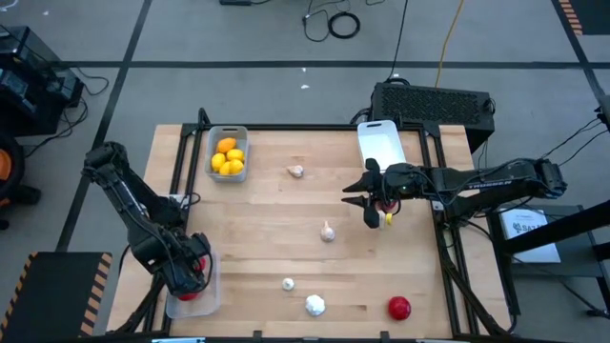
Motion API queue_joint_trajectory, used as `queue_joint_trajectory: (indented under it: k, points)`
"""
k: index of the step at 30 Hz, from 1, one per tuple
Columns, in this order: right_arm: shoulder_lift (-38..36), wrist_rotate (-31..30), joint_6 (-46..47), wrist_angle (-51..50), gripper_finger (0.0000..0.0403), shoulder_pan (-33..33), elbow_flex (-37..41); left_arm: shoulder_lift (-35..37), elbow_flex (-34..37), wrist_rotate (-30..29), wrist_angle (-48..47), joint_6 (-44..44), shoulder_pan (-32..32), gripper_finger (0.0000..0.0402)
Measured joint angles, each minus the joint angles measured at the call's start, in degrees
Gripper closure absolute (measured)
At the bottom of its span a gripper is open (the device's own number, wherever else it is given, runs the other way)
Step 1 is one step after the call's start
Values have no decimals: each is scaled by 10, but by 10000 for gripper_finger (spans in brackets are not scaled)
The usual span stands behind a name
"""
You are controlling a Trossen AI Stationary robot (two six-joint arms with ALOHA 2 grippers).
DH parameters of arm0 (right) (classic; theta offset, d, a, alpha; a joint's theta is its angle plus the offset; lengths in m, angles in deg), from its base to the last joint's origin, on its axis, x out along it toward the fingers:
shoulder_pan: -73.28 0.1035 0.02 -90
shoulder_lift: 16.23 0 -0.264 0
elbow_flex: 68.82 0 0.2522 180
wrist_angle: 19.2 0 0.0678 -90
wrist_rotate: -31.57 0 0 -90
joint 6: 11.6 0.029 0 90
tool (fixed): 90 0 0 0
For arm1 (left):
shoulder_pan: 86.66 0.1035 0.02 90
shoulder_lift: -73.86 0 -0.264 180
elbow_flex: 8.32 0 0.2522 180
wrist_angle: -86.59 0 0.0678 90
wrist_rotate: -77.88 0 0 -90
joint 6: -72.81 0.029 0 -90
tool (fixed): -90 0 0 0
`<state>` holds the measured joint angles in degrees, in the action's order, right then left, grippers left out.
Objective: Sort produce into baskets
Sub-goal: Put the red tomato into the transparent bin
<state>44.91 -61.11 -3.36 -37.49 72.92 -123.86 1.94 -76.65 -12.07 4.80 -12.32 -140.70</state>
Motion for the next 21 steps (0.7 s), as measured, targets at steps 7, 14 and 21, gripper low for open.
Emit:
queue_joint_trajectory:
  k: [7, 14, 21]
  points:
    - [0, 0, 1, 0, 287, 0, 0, 0, 0, -6, 0, 0, 0, 49]
    - [0, 0, 1, 0, 287, 0, 0, 0, 0, -7, -3, -1, 8, 49]
    - [0, 0, 1, 0, 287, 0, 0, 0, 0, -33, -18, -15, 31, 49]
